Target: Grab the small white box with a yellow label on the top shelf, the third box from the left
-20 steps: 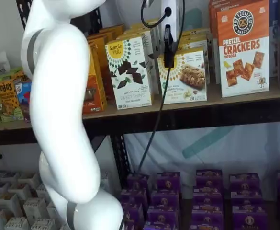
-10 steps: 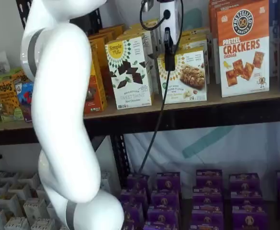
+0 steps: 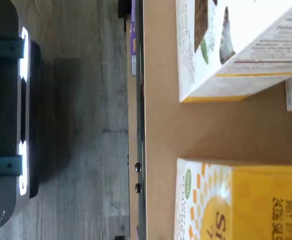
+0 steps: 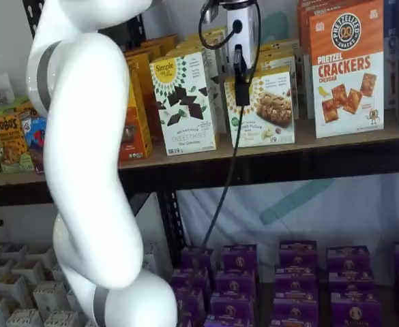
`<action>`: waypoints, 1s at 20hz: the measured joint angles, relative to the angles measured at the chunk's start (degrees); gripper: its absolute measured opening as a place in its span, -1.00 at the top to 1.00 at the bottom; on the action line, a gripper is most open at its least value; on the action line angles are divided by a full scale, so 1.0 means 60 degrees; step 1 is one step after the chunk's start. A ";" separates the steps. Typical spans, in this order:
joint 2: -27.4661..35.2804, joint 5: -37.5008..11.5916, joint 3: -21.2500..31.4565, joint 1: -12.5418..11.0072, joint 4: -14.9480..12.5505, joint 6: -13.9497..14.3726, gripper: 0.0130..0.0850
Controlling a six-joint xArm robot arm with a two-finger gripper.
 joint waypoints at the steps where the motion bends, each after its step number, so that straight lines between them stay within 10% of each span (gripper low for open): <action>1: -0.0004 -0.0007 0.0025 0.0007 -0.0013 0.0004 -1.00; 14: -0.0102 -0.0206 0.0272 0.0033 0.0111 0.0031 -0.33; 20: -0.0111 -0.0234 0.0285 -0.0001 0.0160 0.0003 -0.33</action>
